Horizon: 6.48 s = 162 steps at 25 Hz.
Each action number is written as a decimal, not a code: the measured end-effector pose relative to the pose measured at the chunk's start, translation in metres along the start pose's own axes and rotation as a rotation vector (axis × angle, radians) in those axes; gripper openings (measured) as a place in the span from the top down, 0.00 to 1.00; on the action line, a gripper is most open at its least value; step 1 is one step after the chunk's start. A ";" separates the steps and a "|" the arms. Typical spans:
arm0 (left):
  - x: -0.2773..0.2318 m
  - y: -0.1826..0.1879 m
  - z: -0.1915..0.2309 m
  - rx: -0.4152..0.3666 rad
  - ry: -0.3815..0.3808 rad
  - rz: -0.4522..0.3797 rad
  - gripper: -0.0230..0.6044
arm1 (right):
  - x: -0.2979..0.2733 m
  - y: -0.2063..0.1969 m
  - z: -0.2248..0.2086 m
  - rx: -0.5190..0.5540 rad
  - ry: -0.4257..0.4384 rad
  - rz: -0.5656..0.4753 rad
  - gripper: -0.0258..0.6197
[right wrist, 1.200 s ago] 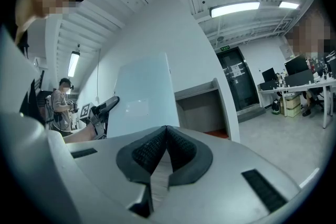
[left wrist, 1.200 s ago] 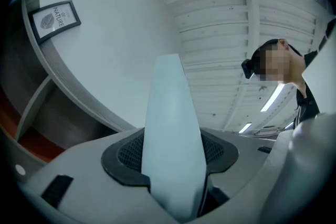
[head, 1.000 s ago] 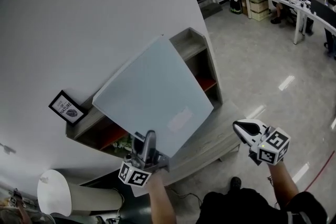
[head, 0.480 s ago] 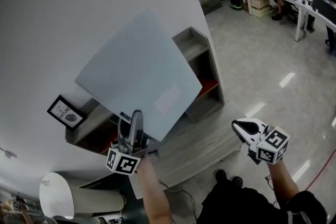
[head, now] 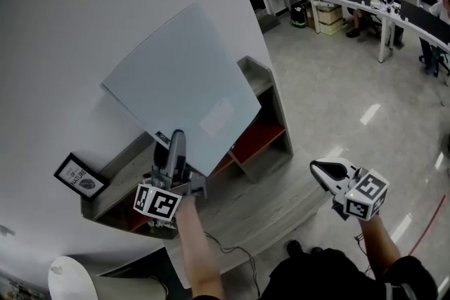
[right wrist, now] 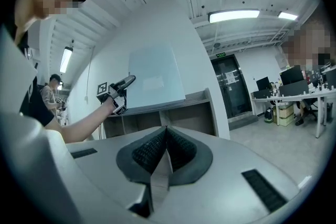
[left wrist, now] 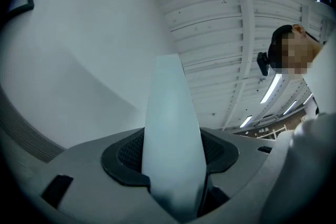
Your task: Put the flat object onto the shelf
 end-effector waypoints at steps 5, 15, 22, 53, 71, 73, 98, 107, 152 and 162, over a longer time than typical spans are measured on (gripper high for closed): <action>-0.027 0.001 0.015 -0.005 -0.028 0.002 0.53 | -0.007 0.000 -0.004 0.009 -0.045 -0.007 0.94; -0.064 -0.010 0.048 -0.045 -0.033 0.037 0.53 | -0.028 -0.008 0.006 0.015 -0.097 -0.007 0.94; -0.088 -0.027 0.054 -0.074 -0.028 0.047 0.53 | -0.032 -0.007 0.003 0.019 -0.121 -0.005 0.94; -0.121 -0.053 0.060 -0.147 -0.067 0.091 0.53 | -0.038 -0.014 -0.017 0.002 -0.124 0.019 0.94; -0.123 -0.061 0.068 -0.144 -0.083 0.140 0.50 | -0.042 -0.016 -0.014 -0.004 -0.110 0.027 0.94; -0.123 -0.060 0.067 -0.154 -0.087 0.159 0.50 | -0.044 -0.016 -0.012 -0.004 -0.106 0.029 0.94; -0.116 -0.057 0.065 -0.200 -0.060 0.170 0.37 | -0.043 -0.011 0.002 0.011 -0.107 0.028 0.94; -0.095 -0.058 0.067 -0.216 -0.043 0.175 0.36 | -0.043 -0.012 0.011 0.016 -0.099 0.026 0.94; 0.032 -0.144 -0.018 -0.121 -0.056 0.265 0.85 | -0.075 -0.019 0.032 0.007 -0.025 0.038 0.94; 0.047 -0.155 -0.024 -0.123 -0.039 0.300 0.92 | -0.077 -0.025 0.036 0.005 -0.004 0.054 0.94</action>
Point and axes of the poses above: the fingertips, and each gripper's own axes: x backward along the fingers, z to its left, y out of its top, the point moved 5 cm from there along x, backward along the fingers, and after that the axes turned 3 degrees about x, right-handed, at the moved point
